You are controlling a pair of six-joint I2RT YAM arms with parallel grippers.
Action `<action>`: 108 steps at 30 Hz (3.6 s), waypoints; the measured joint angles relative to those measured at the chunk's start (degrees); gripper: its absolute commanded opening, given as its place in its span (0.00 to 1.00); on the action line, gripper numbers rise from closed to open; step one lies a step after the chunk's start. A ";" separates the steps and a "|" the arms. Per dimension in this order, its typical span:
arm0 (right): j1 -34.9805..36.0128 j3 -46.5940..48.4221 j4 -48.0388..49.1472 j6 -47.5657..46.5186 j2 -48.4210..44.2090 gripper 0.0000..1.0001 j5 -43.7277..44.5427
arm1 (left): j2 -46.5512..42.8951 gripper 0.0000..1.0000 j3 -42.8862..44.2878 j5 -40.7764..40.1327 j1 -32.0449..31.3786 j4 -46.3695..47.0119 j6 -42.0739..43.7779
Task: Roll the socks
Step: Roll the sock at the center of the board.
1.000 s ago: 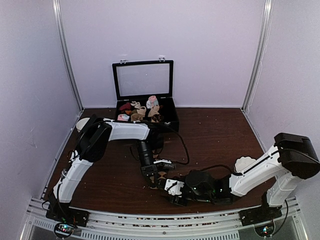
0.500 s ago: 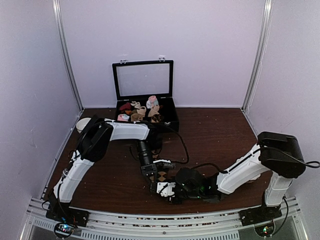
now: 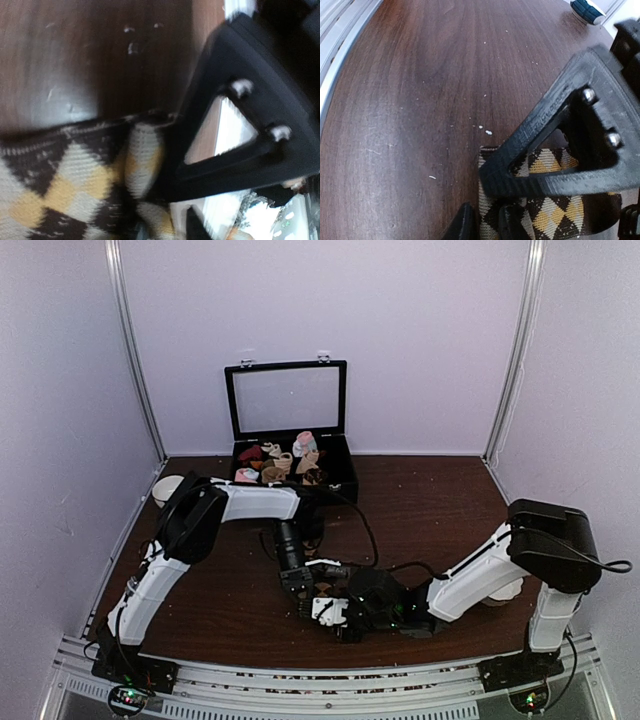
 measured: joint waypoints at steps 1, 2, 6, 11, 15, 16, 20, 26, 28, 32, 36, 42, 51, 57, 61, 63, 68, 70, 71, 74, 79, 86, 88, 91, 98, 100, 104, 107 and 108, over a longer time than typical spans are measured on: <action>-0.35 0.48 -0.46 0.22 0.26 0.12 -0.72 | -0.04 0.42 0.04 0.24 0.04 -0.46 0.46; -0.72 0.87 -0.87 0.57 0.44 0.11 -1.27 | -0.26 0.45 -0.11 0.50 0.09 -1.05 0.42; -2.27 1.84 -2.16 2.67 0.59 0.05 -4.09 | -3.10 0.73 -2.51 0.11 0.50 -0.09 1.20; -3.67 3.23 -4.72 5.68 0.68 0.00 -7.85 | -10.64 0.98 -7.04 -2.19 2.14 4.85 1.40; -5.46 4.39 -7.06 9.16 0.72 0.00 -12.35 | -19.65 0.98 -12.50 -6.82 3.13 10.88 0.13; -5.97 4.57 -7.48 10.40 0.72 0.00 -13.70 | -22.12 0.98 -14.10 -8.46 3.26 12.90 -0.50; -8.39 4.92 -8.63 17.09 0.72 0.00 -19.85 | -31.15 0.98 -19.26 -16.52 3.30 20.24 -4.22; -11.58 4.92 -7.32 29.73 2.10 0.00 -28.04 | -38.58 0.98 -25.33 -32.74 3.89 31.17 -10.36; -12.46 4.92 -5.88 33.70 3.06 0.00 -30.47 | -39.50 0.98 -28.13 -36.04 5.55 33.46 -11.41; -14.53 4.79 -1.51 43.19 5.31 0.00 -35.82 | -39.28 0.98 -32.15 -36.37 9.97 36.09 -11.21; -16.90 4.70 3.08 53.55 7.91 0.00 -40.96 | -42.14 0.98 -39.69 -36.35 7.26 39.28 -8.94; -19.28 5.73 4.72 63.58 9.84 0.00 -45.46 | -46.71 0.98 -43.54 -31.04 -0.98 44.28 -5.86; -21.49 6.75 5.40 73.16 11.39 0.00 -47.52 | -42.99 0.94 -42.38 -20.81 -3.91 47.45 1.16; -22.01 7.37 6.93 76.15 12.41 0.00 -48.63 | -35.12 0.83 -40.96 -20.02 -6.36 47.63 3.17; -22.05 7.32 7.76 76.72 12.61 0.00 -48.76 | -35.10 0.70 -40.28 -20.11 -6.36 48.81 3.15; -22.05 7.28 8.07 76.98 12.68 0.00 -48.76 | -35.10 0.67 -39.98 -20.24 -6.40 49.59 3.17; -22.05 7.26 9.11 77.88 12.96 0.00 -48.81 | -35.04 0.57 -38.69 -20.22 -7.02 49.94 3.23; -22.05 7.17 9.55 78.16 13.03 0.00 -48.83 | -34.58 0.51 -37.81 -20.17 -7.43 49.81 3.43; -22.05 7.10 9.79 78.34 13.07 0.00 -48.83 | -34.07 0.50 -37.27 -20.09 -7.63 49.48 3.78; -22.16 6.99 10.32 78.86 13.14 0.00 -48.76 | -33.55 0.47 -36.74 -19.93 -7.69 48.17 4.13; -22.27 6.60 11.65 79.58 13.27 0.00 -48.76 | -32.11 0.43 -36.61 -20.46 -7.76 46.64 4.48; -22.27 5.79 13.84 80.24 13.40 0.00 -48.61 | -30.10 0.42 -36.30 -22.77 -7.80 46.27 4.31; -22.27 5.64 13.92 80.19 13.40 0.00 -48.52 | -30.10 0.43 -36.15 -23.39 -7.89 46.23 4.24; -22.27 5.60 13.57 79.76 13.38 0.00 -48.54 | -30.12 0.48 -35.78 -23.71 -8.00 45.77 4.20; -22.27 5.44 13.33 78.66 13.25 0.00 -48.57 | -33.88 0.98 -36.06 -24.90 -8.00 44.28 2.36; -22.27 5.38 13.33 78.03 13.18 0.00 -48.59 | -36.83 0.98 -36.24 -27.34 -8.00 45.35 1.16; -22.27 5.27 13.35 77.50 13.16 0.00 -48.63 | -40.48 0.98 -34.88 -34.80 -7.82 46.69 -1.92; -22.27 5.22 13.38 77.31 13.16 0.00 -48.76 | -40.94 0.98 -34.27 -37.68 -5.35 48.94 -5.64; -22.27 5.22 13.35 77.20 13.16 0.00 -48.81 | -40.13 0.98 -33.38 -37.03 -4.17 48.39 -5.95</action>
